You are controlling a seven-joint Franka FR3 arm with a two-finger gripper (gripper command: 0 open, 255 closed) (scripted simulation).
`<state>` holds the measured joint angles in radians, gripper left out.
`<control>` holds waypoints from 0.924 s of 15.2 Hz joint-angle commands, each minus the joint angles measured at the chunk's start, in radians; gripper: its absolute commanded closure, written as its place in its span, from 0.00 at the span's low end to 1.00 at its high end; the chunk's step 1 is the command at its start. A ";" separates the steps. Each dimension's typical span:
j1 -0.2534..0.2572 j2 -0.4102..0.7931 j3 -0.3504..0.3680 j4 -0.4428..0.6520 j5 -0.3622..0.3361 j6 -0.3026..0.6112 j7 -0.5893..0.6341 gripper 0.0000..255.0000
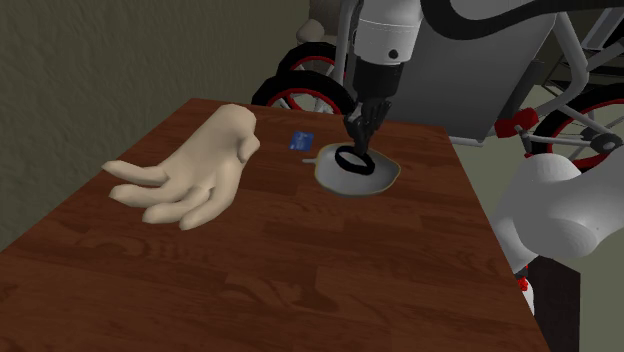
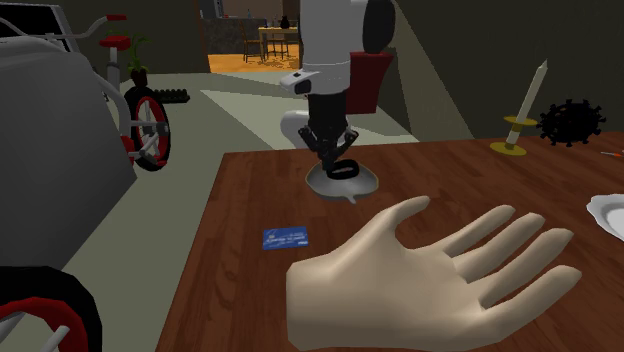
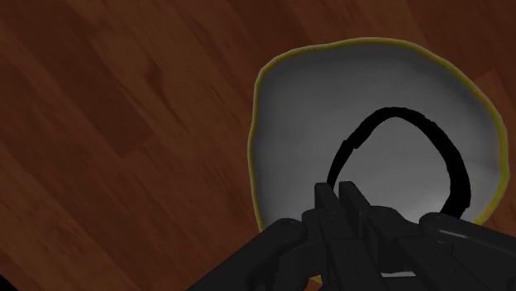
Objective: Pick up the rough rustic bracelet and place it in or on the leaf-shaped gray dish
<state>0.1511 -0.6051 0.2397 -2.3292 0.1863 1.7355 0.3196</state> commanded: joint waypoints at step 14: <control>-0.004 0.006 -0.008 0.067 -0.007 -0.061 0.003 0.00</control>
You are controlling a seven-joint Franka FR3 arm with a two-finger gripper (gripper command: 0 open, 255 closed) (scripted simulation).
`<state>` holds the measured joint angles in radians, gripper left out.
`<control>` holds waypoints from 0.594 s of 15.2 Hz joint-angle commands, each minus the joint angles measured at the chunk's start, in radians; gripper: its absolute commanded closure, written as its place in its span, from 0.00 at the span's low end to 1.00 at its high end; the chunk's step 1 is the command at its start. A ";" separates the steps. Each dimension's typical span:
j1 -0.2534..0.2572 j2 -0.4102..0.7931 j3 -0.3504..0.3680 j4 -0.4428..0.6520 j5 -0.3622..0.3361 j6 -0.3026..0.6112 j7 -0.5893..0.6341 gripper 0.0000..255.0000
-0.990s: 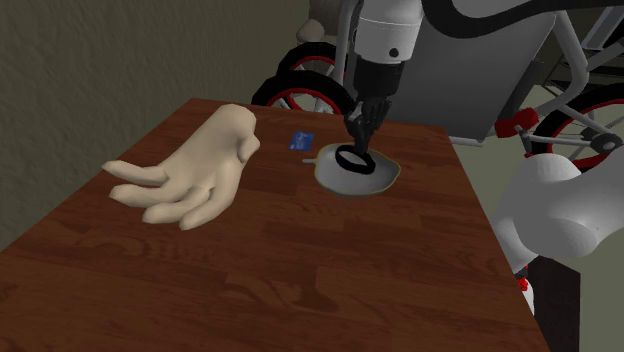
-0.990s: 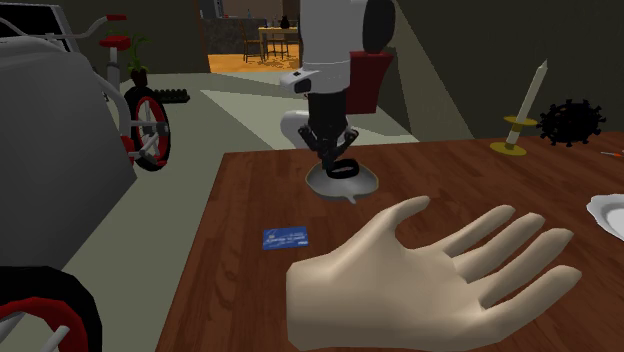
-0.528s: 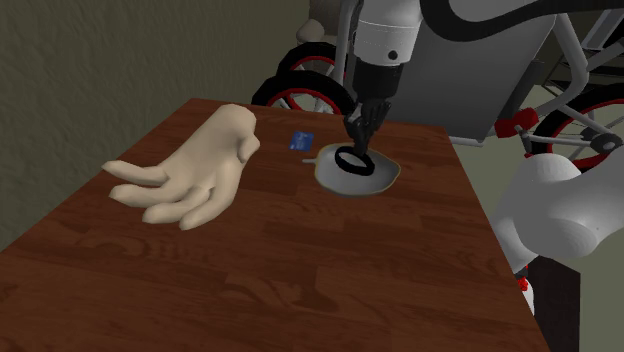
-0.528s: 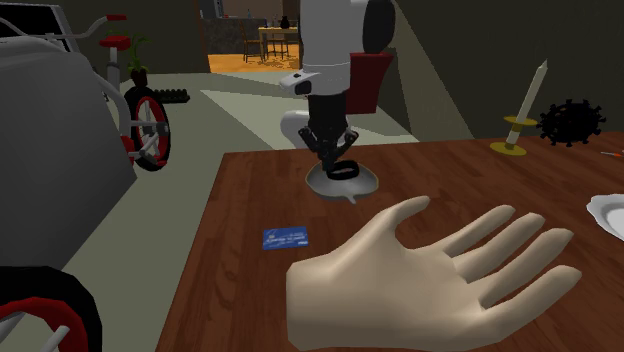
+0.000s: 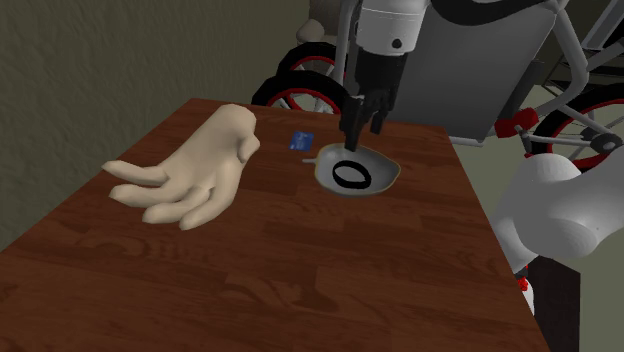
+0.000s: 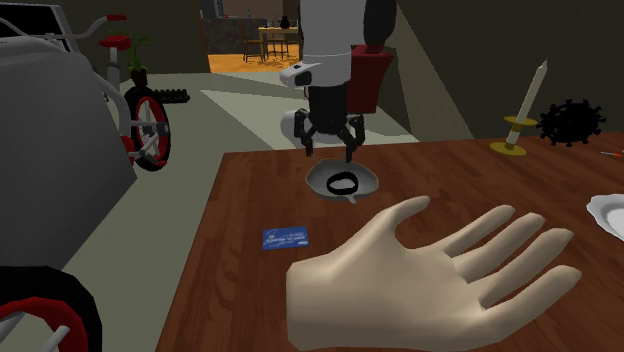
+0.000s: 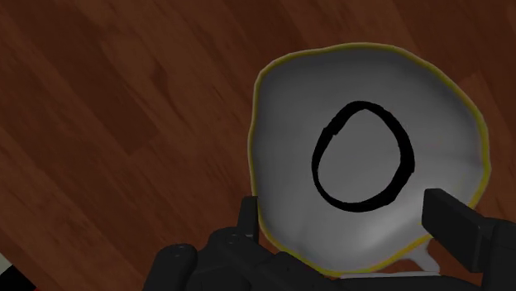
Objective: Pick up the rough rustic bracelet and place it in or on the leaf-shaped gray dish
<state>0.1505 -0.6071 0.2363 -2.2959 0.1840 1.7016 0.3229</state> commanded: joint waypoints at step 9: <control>-0.006 0.018 -0.012 0.101 -0.011 -0.085 0.002 0.00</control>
<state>0.1442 -0.5892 0.2248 -2.1951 0.1727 1.6172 0.3249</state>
